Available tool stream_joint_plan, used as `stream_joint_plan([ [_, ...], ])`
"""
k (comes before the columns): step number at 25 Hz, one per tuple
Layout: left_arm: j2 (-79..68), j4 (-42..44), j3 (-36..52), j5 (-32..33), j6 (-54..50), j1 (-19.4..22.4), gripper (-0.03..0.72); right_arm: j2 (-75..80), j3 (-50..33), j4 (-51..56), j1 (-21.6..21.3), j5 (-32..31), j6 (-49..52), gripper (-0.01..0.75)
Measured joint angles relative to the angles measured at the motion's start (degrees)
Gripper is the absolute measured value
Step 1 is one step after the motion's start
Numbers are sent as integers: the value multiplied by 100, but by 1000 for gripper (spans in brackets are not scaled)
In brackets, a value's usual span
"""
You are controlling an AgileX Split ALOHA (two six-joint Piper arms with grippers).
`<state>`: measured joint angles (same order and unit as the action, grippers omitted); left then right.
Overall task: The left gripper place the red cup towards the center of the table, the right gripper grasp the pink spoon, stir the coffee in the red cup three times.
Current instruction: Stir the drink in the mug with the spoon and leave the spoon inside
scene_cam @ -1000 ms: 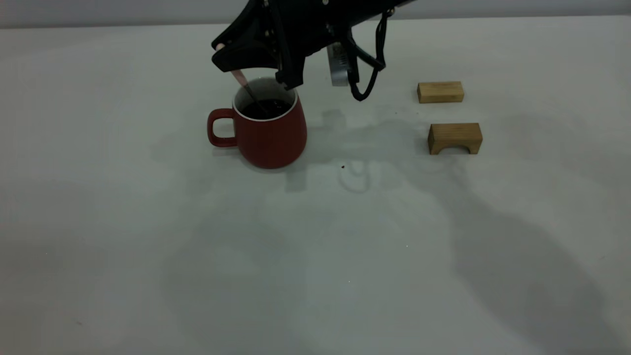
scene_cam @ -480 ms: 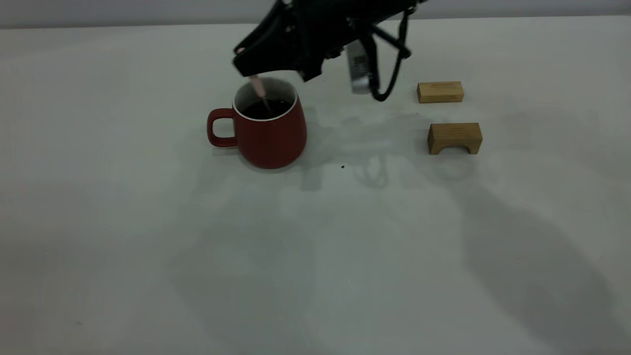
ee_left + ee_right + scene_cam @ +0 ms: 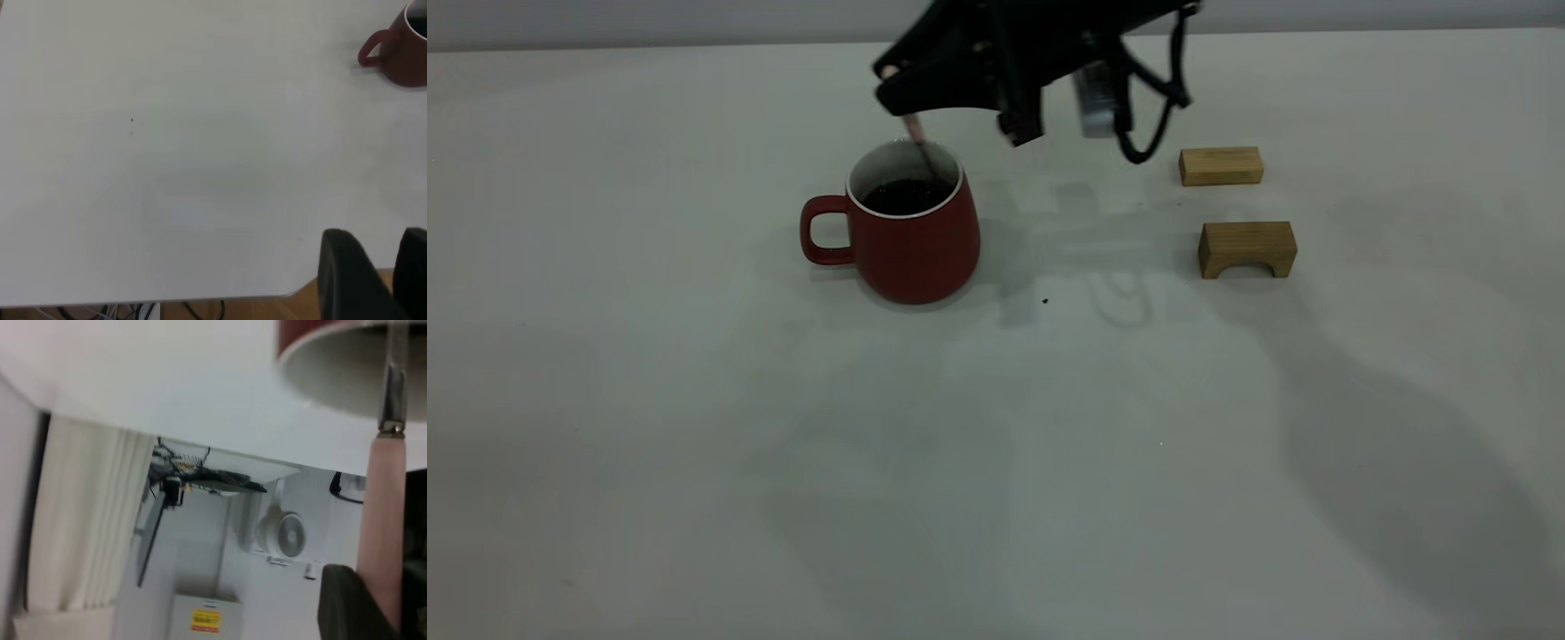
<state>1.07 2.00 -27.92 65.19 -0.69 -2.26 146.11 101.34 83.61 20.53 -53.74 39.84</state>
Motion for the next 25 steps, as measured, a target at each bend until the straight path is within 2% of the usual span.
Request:
stream_joint_plan([
  [5,0,0,0,0,0,0,244,0,0,54,234,118,389,146],
  [9,0,0,0,0,0,0,244,0,0,413,429,417,-167,146],
  [13,0,0,0,0,0,0,244,0,0,500,390,468,-673,146],
  [22,0,0,0,0,0,0,244,0,0,-1,306,261,-743,146],
  [25,0,0,0,0,0,0,244,0,0,-67,306,140,-743,180],
])
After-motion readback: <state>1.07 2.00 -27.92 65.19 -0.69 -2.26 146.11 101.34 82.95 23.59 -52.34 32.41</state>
